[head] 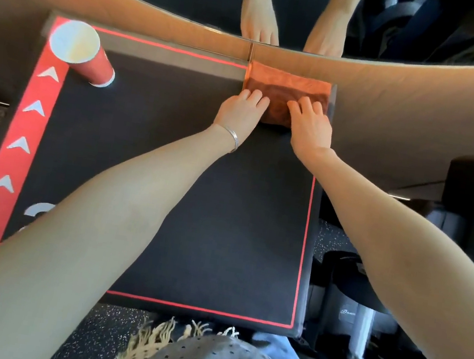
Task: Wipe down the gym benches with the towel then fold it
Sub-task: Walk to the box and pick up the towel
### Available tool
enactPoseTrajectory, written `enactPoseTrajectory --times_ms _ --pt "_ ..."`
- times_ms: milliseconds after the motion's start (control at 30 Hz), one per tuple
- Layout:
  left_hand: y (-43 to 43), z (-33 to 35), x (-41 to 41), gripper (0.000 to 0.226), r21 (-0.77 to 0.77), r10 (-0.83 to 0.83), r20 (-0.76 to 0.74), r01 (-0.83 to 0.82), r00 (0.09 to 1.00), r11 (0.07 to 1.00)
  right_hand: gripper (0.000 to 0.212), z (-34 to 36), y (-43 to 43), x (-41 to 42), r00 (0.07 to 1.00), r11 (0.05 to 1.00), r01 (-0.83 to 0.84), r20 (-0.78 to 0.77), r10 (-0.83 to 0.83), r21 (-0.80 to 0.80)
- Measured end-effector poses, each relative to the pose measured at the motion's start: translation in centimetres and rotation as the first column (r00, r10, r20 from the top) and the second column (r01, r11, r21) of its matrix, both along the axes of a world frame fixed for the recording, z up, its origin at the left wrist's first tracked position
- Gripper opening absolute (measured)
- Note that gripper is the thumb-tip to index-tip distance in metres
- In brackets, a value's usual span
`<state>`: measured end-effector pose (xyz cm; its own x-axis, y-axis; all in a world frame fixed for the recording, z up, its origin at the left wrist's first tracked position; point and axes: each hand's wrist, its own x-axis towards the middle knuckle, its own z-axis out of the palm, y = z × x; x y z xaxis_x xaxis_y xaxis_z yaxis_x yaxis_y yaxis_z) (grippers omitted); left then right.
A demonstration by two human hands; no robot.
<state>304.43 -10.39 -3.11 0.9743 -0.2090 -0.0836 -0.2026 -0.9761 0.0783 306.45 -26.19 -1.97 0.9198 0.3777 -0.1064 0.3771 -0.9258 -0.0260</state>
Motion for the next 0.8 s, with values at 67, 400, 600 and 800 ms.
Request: enactPoseTrajectory --times_ms 67,400,600,800 --pt "0.2 -0.2 -0.7 0.046 -0.022 -0.003 0.013 0.003 1.000 1.000 0.052 -0.3 -0.2 -0.8 1.000 1.000 0.001 0.000 -0.001 0.018" --pt "0.9 -1.1 -9.5 0.050 -0.070 0.013 0.057 -0.009 0.998 0.997 0.050 -1.4 -0.9 -8.1 0.999 0.995 -0.023 -0.029 0.026 0.095" --pt "1.2 -0.9 -18.3 0.041 -0.151 0.042 0.104 -0.026 0.994 0.988 0.046 -1.5 -1.3 -16.1 0.997 0.969 -0.042 -0.053 0.056 0.245" --pt "2.0 -0.3 -26.9 0.035 -0.226 0.085 0.164 -0.047 0.983 0.973 0.048 -1.7 -0.8 -23.8 0.992 0.960 -0.086 -0.070 0.108 0.267"
